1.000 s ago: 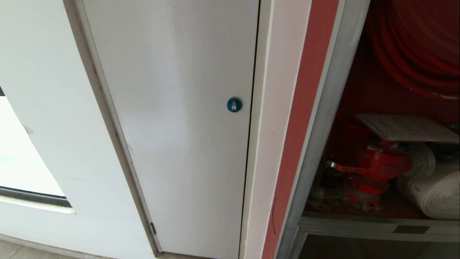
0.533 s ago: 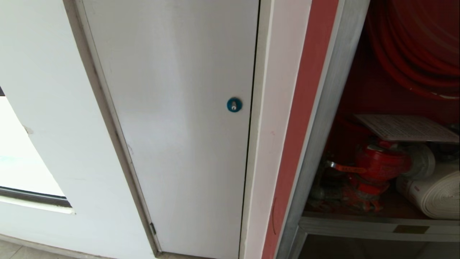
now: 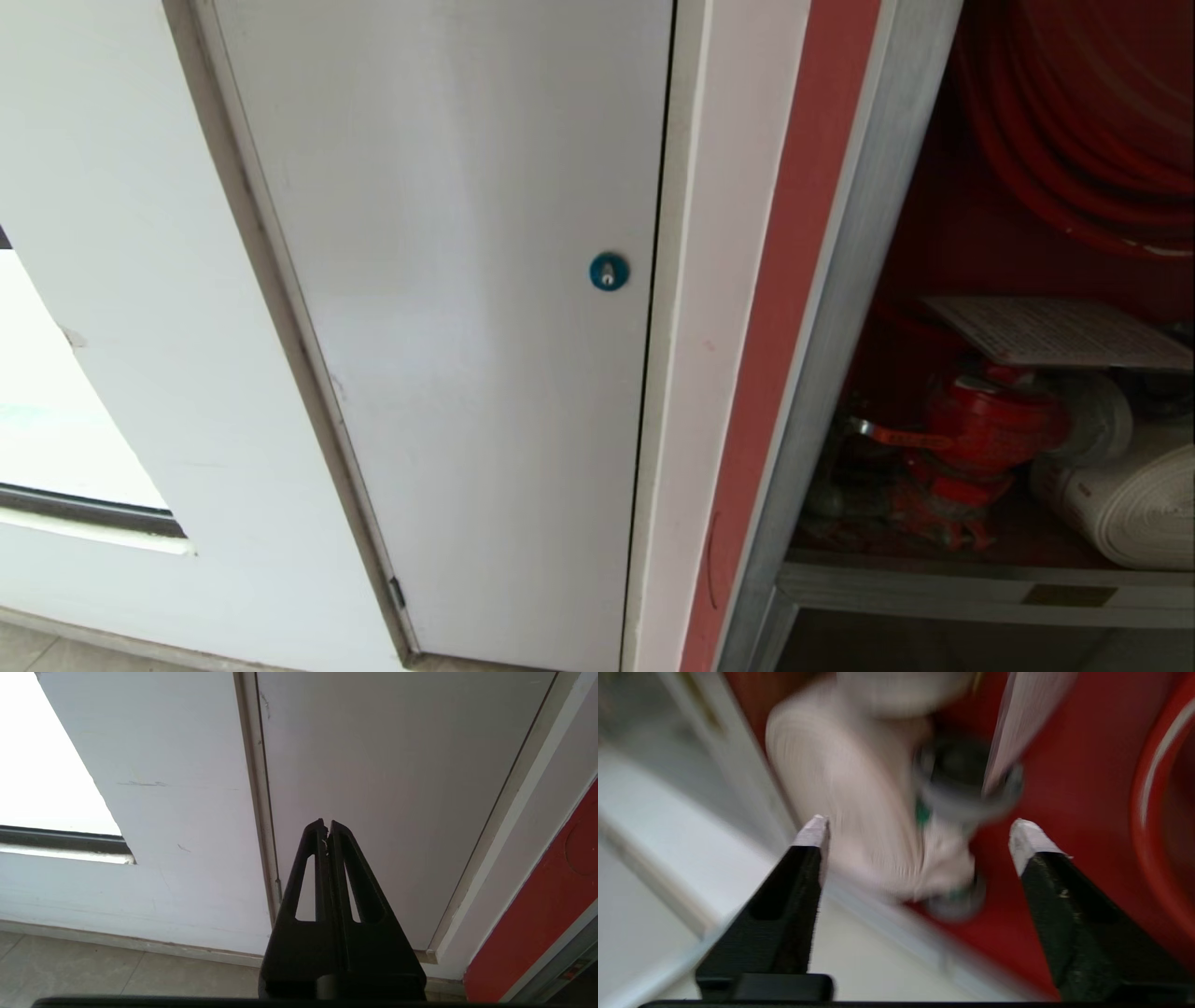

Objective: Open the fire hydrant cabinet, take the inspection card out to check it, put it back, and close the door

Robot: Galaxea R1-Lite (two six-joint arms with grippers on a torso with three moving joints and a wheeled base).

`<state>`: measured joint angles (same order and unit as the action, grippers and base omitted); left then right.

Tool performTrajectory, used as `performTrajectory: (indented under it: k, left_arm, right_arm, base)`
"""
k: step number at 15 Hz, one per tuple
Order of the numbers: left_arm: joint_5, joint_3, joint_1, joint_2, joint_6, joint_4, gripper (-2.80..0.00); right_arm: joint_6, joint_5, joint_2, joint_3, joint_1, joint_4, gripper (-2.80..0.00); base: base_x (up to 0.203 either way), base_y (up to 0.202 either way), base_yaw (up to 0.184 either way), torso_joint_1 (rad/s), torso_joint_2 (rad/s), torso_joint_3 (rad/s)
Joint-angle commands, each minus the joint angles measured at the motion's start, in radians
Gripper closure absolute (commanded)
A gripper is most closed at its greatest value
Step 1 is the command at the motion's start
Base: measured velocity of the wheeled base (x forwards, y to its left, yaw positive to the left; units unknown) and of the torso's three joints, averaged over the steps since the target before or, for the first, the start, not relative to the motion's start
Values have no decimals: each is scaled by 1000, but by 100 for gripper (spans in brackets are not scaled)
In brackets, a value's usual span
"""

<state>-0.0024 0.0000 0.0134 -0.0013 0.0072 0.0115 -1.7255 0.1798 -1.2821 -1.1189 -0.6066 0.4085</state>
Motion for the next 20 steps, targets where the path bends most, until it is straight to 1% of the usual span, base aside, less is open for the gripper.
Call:
performTrajectory:
  k: [1,3,6,9,12,14,17,18,20]
  left_arm:
    - [1,6,0,0,0,1,0]
    - [-1,6,0,0,0,1,0]
    - [-1,6,0,0,0,1,0]
    - [-1,6,0,0,0,1,0]
    - [-1,6,0,1,0,1,0]
    - [1,6,0,0,0,1,0]
    - [1,6,0,0,0,1,0]
    - [-1,6,0,0,0,1,0]
    - [-1,6,0,0,0,1,0]
  right_arm:
    - [-11,59,-60,4,-7,-22,-280]
    - [-11,72,-95,7,-5,-98,-280]
    - [-11,86,-157,13,20,-203,-280]
    - [-10,90,-216,22,47,-347,-280]
    - [6,92,-246,21,90,-404,-280]
    - [53,90,-247,20,131,-416,-280]
    - [53,79,-265,16,134,-452,-280]
    - [52,73,-277,15,134,-494,0]
    - [52,61,-281,16,134,-524,0]
  base:
    - [0,0,0,0,0,0]
    - [0,0,0,0,0,0]
    - [0,0,0,0,0,0]
    - [0,0,0,0,0,0]
    - [0,0,0,0,0,0]
    - [0,0,0,0,0,0]
    - [0,0,0,0,0,0]
    - [0,0,0,0,0,0]
    - [0,0,0,0,0,0]
